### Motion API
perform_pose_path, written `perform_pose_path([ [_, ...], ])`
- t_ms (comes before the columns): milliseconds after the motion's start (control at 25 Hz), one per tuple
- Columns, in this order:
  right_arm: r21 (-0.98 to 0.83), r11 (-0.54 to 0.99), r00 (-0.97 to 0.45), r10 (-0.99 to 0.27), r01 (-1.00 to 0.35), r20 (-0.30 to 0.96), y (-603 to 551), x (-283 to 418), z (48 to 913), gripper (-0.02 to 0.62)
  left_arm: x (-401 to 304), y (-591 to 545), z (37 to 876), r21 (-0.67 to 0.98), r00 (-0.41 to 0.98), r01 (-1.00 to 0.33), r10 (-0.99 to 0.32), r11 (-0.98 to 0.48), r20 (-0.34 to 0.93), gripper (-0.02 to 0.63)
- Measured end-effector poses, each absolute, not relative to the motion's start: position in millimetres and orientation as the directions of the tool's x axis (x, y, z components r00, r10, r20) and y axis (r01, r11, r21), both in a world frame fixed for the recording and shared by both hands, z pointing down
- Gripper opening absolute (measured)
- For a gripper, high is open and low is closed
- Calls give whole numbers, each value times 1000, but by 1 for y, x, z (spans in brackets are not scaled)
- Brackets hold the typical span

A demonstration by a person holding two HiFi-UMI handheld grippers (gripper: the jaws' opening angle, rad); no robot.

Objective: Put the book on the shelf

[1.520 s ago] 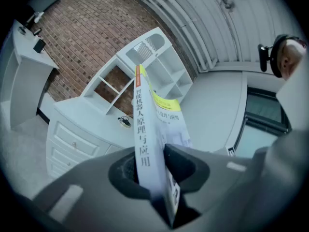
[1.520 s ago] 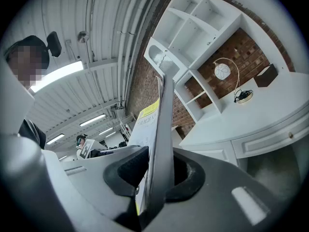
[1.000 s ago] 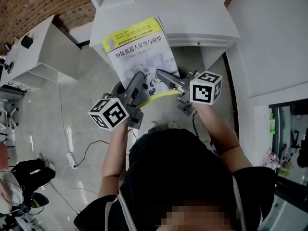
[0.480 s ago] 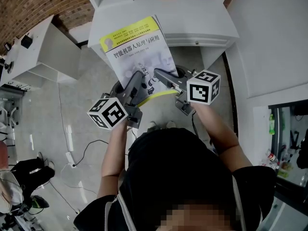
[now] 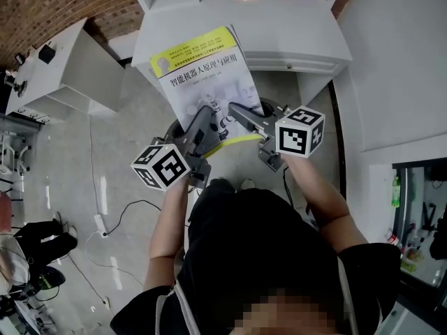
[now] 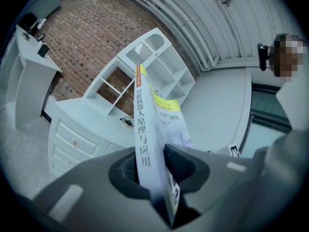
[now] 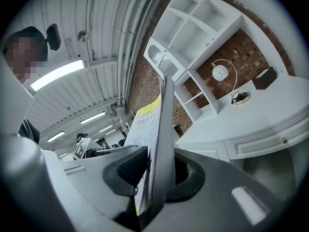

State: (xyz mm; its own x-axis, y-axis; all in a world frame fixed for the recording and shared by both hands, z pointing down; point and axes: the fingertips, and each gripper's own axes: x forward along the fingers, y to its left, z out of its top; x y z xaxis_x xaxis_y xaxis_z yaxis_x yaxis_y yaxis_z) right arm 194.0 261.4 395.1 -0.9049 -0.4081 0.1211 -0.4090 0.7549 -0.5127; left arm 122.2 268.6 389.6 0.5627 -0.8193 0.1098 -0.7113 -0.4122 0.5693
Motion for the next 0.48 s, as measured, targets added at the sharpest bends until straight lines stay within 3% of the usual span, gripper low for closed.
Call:
perform_pose_path([
  [480, -505, 758, -904, -409, -413, 125, 259, 193, 397, 84, 121, 266, 394, 573, 565, -707, -818, -415, 105, 92],
])
